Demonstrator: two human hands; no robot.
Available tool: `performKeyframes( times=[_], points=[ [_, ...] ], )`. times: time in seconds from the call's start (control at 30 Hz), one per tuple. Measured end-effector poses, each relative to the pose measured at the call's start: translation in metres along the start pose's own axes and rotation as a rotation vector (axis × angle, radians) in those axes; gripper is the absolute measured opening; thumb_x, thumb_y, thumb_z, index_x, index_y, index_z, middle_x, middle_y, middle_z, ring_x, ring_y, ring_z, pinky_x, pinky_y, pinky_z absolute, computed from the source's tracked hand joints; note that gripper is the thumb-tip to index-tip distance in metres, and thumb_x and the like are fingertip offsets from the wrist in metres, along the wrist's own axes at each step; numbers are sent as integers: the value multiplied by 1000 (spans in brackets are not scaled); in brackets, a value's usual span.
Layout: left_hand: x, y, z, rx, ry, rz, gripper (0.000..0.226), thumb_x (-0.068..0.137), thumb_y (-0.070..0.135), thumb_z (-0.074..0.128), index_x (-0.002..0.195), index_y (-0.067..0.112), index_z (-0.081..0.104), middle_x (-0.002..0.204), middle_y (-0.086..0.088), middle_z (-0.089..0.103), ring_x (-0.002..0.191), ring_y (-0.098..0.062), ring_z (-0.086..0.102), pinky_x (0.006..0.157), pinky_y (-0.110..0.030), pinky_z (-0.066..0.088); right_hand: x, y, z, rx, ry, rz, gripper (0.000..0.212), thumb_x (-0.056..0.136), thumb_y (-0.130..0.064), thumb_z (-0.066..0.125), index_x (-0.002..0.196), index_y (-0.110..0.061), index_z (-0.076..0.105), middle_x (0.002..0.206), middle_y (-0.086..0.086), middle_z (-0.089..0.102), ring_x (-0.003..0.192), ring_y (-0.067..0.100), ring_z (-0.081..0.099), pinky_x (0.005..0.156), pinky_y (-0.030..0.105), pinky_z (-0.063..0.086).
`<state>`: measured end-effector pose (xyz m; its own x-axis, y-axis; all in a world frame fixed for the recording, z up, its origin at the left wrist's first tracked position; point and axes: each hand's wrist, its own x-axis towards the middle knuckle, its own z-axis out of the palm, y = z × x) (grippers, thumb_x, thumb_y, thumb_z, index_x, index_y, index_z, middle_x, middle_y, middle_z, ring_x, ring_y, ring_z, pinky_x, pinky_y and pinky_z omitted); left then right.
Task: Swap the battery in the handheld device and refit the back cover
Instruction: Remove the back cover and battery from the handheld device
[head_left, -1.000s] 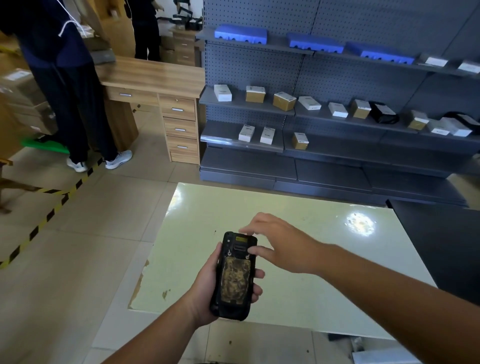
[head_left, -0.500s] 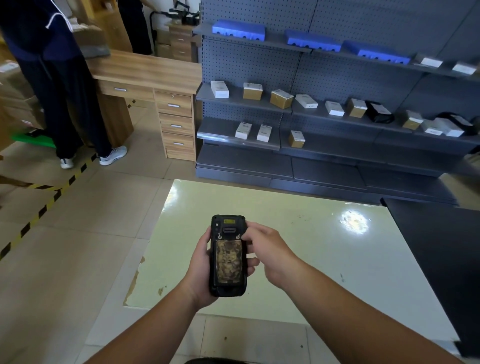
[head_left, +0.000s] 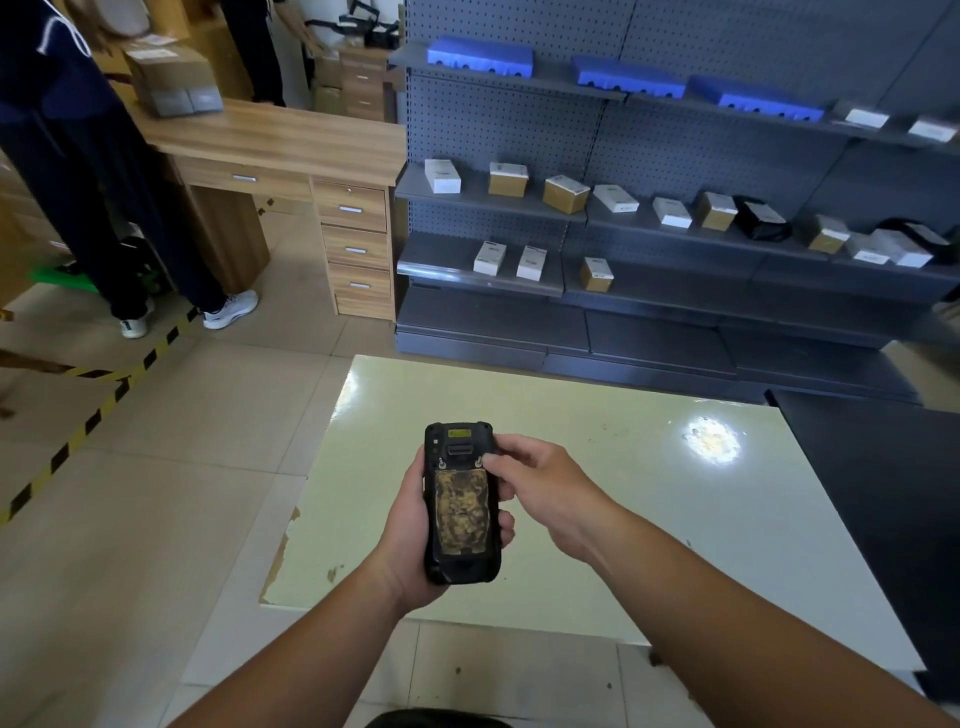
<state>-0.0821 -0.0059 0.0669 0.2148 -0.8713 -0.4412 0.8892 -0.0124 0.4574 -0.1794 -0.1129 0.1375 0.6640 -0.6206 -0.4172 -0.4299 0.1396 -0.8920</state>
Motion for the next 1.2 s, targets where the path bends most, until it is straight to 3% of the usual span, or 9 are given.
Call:
performKeyframes(
  times=[0.07, 0.13, 0.23, 0.37, 0.47, 0.67, 1.0, 1.1, 1.2],
  points=[
    [1, 0, -3, 38, 12, -14, 73, 97, 69, 47, 127, 8, 73, 106, -19, 72, 73, -36, 66, 72, -42, 60, 0, 3, 1, -86, 67, -18, 21, 101, -21, 63, 120, -25, 71, 103, -9, 69, 68, 0, 67, 53, 8, 50],
    [1, -1, -5, 50, 34, -21, 74, 96, 69, 49, 133, 9, 70, 104, -18, 74, 76, -36, 68, 73, -42, 61, -3, 11, 3, -413, 254, -235, 28, 97, -25, 68, 125, -24, 64, 117, -10, 61, 96, 7, 62, 69, 9, 48],
    [2, -3, -11, 112, 86, -32, 71, 93, 75, 49, 125, 18, 77, 109, -13, 79, 87, -32, 76, 72, -41, 62, -17, 21, 13, -912, 333, -656, 16, 92, -32, 64, 108, -29, 59, 107, -13, 56, 97, 10, 48, 89, 28, 42],
    [1, -1, -14, 183, 178, -86, 73, 88, 82, 45, 116, 26, 82, 116, -11, 81, 100, -32, 78, 84, -49, 62, -24, 22, 25, -1017, 270, -719, 21, 88, -31, 58, 106, -22, 63, 106, -7, 59, 96, 17, 50, 88, 34, 45],
    [2, -1, -15, 147, 226, -89, 71, 89, 81, 45, 113, 26, 83, 112, -9, 82, 96, -31, 79, 74, -45, 64, -24, 16, 33, -1054, 246, -675, 22, 89, -26, 56, 108, -17, 63, 109, -2, 59, 99, 20, 49, 91, 37, 46],
    [3, -6, -18, 53, 226, -69, 65, 89, 79, 50, 97, 27, 87, 100, -8, 84, 89, -30, 81, 62, -42, 64, -22, 9, 51, -1021, 240, -579, 24, 87, -19, 54, 108, -11, 62, 109, 5, 60, 99, 23, 49, 94, 37, 44],
    [4, -6, -7, 37, 179, 12, 66, 92, 77, 45, 111, 27, 83, 105, -5, 83, 96, -25, 80, 65, -37, 64, -19, 27, 58, -826, 500, -636, 11, 88, -21, 63, 99, -21, 64, 99, -7, 60, 91, 17, 52, 85, 33, 49],
    [6, -6, -4, 90, 161, 64, 72, 94, 76, 41, 117, 20, 81, 106, -9, 82, 96, -26, 79, 66, -35, 63, -16, 21, 60, -450, 601, -302, 23, 86, -33, 65, 104, -36, 51, 108, -18, 53, 102, 10, 53, 96, 33, 45],
    [6, -6, -2, 158, 158, 84, 71, 95, 76, 39, 120, 25, 80, 114, -9, 82, 103, -27, 78, 71, -36, 64, -10, 9, 58, 34, 445, 104, 23, 86, -35, 56, 109, -34, 59, 110, -11, 67, 105, 21, 64, 101, 49, 51]
  ],
)
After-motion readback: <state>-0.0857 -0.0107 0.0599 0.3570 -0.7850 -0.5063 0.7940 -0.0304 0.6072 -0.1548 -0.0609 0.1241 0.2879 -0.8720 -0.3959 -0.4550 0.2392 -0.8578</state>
